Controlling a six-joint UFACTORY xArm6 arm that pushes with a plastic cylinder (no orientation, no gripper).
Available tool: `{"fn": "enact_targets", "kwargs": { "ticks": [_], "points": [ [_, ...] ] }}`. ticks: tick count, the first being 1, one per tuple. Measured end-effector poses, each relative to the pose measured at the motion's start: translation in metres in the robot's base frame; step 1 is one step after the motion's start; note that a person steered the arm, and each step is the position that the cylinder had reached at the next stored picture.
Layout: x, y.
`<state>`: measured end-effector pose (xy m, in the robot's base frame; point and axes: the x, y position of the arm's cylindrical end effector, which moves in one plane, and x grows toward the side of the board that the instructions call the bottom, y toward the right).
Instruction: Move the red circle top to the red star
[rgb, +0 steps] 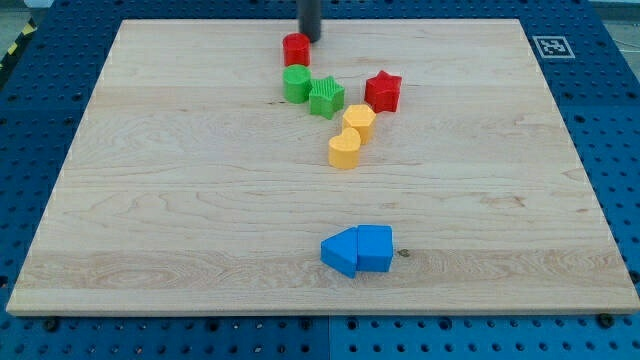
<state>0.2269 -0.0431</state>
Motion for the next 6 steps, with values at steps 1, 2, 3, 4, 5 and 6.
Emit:
{"fn": "enact_targets", "kwargs": {
  "ticks": [1,2,3,4,5,6],
  "points": [
    [0.000,-0.048],
    [0.002,-0.062],
    [0.016,-0.039],
    [0.037,-0.008],
    [0.042,-0.006],
    [0.043,-0.037]
  ]
}}
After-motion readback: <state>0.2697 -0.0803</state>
